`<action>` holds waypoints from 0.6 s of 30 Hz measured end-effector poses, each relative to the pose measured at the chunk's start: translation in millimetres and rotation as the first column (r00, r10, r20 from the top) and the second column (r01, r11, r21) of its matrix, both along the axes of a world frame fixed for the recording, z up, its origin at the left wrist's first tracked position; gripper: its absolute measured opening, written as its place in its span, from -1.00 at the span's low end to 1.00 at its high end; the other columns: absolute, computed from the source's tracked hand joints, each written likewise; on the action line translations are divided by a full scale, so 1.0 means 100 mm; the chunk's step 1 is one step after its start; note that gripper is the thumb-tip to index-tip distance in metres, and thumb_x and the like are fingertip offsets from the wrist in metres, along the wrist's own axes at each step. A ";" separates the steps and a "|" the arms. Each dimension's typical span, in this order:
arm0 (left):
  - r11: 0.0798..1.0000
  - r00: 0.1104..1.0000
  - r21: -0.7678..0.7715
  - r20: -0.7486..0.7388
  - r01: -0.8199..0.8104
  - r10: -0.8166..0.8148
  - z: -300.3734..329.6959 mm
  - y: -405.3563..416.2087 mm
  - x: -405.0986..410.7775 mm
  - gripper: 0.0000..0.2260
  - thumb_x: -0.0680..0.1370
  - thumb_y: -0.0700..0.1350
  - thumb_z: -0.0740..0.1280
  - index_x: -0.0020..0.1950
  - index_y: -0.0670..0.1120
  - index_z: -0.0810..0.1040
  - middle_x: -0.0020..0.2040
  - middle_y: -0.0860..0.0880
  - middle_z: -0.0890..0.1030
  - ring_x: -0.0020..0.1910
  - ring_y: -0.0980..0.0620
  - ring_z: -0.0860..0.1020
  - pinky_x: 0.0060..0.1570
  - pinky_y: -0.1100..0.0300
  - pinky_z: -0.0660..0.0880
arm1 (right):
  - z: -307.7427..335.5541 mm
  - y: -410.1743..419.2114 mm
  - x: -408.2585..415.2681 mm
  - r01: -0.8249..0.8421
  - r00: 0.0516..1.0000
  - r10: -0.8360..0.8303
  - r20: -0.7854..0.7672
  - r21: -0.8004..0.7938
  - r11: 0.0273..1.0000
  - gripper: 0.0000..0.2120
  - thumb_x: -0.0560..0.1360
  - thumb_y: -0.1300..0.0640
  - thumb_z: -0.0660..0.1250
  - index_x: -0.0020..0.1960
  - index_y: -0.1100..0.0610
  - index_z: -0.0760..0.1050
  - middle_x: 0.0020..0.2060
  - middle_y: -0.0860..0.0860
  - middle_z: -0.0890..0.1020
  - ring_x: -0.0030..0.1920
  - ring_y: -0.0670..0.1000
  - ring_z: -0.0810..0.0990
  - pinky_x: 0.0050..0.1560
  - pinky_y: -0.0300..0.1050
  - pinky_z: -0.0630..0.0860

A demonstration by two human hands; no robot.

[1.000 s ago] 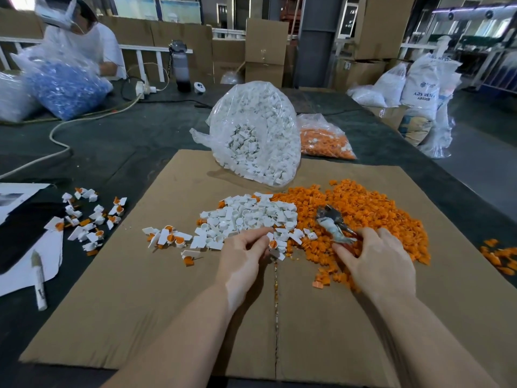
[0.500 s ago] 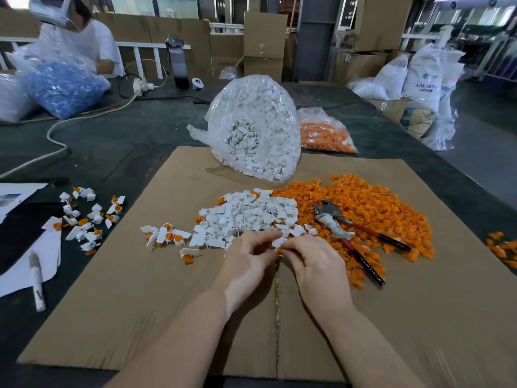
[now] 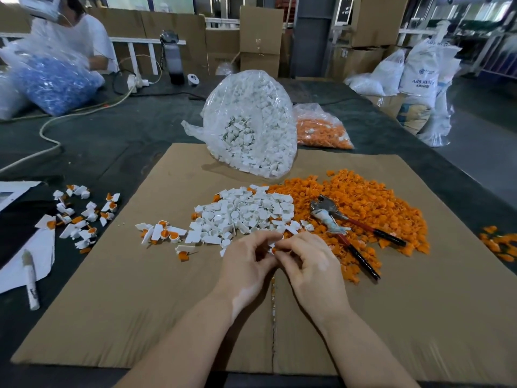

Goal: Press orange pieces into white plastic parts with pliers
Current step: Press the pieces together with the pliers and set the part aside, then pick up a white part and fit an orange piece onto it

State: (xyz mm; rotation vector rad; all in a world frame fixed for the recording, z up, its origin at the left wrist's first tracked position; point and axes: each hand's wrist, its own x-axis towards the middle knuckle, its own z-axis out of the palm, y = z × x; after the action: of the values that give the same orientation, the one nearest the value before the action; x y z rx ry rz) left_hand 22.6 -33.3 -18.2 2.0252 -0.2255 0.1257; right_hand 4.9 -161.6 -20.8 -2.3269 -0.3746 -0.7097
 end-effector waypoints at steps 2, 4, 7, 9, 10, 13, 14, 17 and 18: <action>1.000 1.000 0.004 -0.009 0.006 -0.006 0.00 -0.01 0.00 -0.74 0.43 -0.26 0.43 0.05 0.01 0.62 -0.12 0.13 0.62 -0.16 0.26 0.52 -0.17 0.52 0.36 | -0.01 0.00 0.00 0.013 1.000 -0.013 0.010 -0.007 1.000 -0.96 0.39 0.30 0.43 -0.20 0.21 0.58 -0.28 0.01 0.58 -0.18 0.05 0.54 -0.13 -0.21 0.42; 1.000 1.000 -0.007 -0.021 0.010 -0.010 0.00 -0.02 -0.01 -0.76 0.42 -0.24 0.44 0.01 0.03 0.62 -0.11 0.03 0.65 -0.12 0.13 0.55 -0.14 0.43 0.42 | -0.01 0.01 0.00 0.032 0.999 -0.031 0.030 -0.029 0.999 -0.95 0.39 0.28 0.39 -0.24 0.21 0.54 -0.31 0.03 0.56 -0.20 0.07 0.53 -0.18 -0.16 0.42; 1.000 1.000 0.023 -0.007 0.008 -0.008 -0.01 -0.02 -0.01 -0.78 0.41 -0.22 0.45 -0.03 0.06 0.62 -0.15 0.10 0.63 -0.15 0.17 0.54 -0.18 0.48 0.39 | 0.00 0.03 -0.01 0.060 0.996 -0.056 0.063 -0.061 0.996 -0.92 0.35 0.28 0.39 -0.28 0.21 0.50 -0.34 0.03 0.53 -0.25 0.09 0.51 -0.30 -0.05 0.48; 0.999 1.000 0.047 0.005 0.003 -0.003 -0.02 -0.02 -0.01 -0.79 0.41 -0.22 0.45 -0.01 0.04 0.64 -0.17 0.14 0.62 -0.17 0.23 0.52 -0.20 0.53 0.35 | 0.01 0.04 -0.02 0.074 0.995 -0.068 0.077 -0.080 0.994 -0.90 0.34 0.28 0.40 -0.29 0.21 0.49 -0.35 0.04 0.52 -0.27 0.09 0.51 -0.33 -0.05 0.48; 0.999 1.000 0.053 0.008 0.000 -0.001 -0.02 -0.02 -0.01 -0.79 0.42 -0.22 0.45 0.00 0.03 0.64 -0.18 0.16 0.61 -0.17 0.26 0.52 -0.20 0.54 0.35 | 0.01 0.04 -0.02 0.074 0.995 -0.068 0.076 -0.084 0.994 -0.89 0.34 0.29 0.42 -0.29 0.22 0.50 -0.36 0.04 0.52 -0.28 0.09 0.51 -0.33 -0.04 0.49; 0.997 0.999 0.067 0.015 -0.031 0.030 -0.03 -0.02 -0.02 -0.78 0.43 -0.20 0.44 0.03 0.03 0.62 -0.19 0.18 0.58 -0.20 0.27 0.50 -0.21 0.53 0.35 | 0.01 0.03 -0.02 0.061 0.996 -0.056 0.062 -0.074 0.995 -0.94 0.39 0.26 0.42 -0.24 0.22 0.56 -0.33 0.04 0.56 -0.24 0.08 0.53 -0.23 -0.11 0.45; 0.997 0.999 0.066 0.016 -0.052 0.051 -0.03 -0.02 -0.02 -0.78 0.44 -0.18 0.43 0.03 0.06 0.60 -0.21 0.16 0.57 -0.21 0.25 0.49 -0.22 0.52 0.35 | 0.02 0.03 -0.02 0.060 0.997 -0.057 0.054 -0.062 0.996 -0.93 0.42 0.22 0.40 -0.22 0.21 0.57 -0.31 0.03 0.57 -0.22 0.06 0.53 -0.20 -0.15 0.43; 0.992 0.992 0.038 0.023 -0.122 0.121 -0.03 0.00 -0.02 -0.82 0.47 -0.13 0.41 -0.04 0.14 0.52 -0.19 0.16 0.55 -0.20 0.26 0.48 -0.22 0.53 0.34 | 0.02 0.02 -0.02 0.073 0.996 -0.073 0.042 -0.003 0.997 -0.90 0.47 0.20 0.36 -0.19 0.22 0.58 -0.30 0.02 0.56 -0.21 0.03 0.51 -0.18 -0.20 0.40; 0.989 0.989 0.023 0.019 -0.148 0.147 -0.03 0.01 -0.03 -0.85 0.48 -0.12 0.40 -0.06 0.13 0.52 -0.17 0.15 0.56 -0.19 0.25 0.49 -0.22 0.53 0.34 | 0.01 0.01 -0.02 0.083 0.996 -0.083 0.042 0.008 0.997 -0.91 0.47 0.23 0.37 -0.20 0.22 0.57 -0.30 0.02 0.56 -0.21 0.04 0.51 -0.18 -0.21 0.39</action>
State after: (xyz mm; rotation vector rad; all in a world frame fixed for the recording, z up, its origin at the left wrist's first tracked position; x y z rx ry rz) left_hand 19.6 -32.0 -21.6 2.0644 -0.0877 0.2341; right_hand 3.0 -160.1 -19.4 -2.3362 -0.2954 -0.8002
